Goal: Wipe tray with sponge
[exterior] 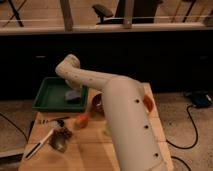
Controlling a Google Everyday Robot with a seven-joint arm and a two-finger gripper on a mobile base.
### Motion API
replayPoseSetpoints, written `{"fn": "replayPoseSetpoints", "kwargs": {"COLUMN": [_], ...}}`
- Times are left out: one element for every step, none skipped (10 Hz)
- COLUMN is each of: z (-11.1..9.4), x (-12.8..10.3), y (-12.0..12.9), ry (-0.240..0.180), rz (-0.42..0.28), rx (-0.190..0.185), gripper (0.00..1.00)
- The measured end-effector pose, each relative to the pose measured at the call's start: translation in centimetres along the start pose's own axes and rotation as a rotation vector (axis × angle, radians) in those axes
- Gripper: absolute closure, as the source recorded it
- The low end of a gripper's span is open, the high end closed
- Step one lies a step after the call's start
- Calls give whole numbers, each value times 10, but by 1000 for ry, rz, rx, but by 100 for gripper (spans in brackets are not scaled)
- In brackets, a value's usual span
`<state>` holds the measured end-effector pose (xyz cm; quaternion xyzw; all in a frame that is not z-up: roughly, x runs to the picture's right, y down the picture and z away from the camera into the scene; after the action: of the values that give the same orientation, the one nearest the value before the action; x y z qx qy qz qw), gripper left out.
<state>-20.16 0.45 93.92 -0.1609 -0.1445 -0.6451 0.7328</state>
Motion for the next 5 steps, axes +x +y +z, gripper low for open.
{"fn": "replayPoseSetpoints", "kwargs": {"z": [3, 6, 10, 9, 8], "x": [-7, -16, -24, -32, -36], "y": [-12, -24, -24, -21, -13], "ry": [-9, -20, -29, -35, -37], "rz": [-37, -87, -120, -128, -126], "rx": [2, 4, -2, -5, -10], "gripper": [100, 100, 100, 100, 100]}}
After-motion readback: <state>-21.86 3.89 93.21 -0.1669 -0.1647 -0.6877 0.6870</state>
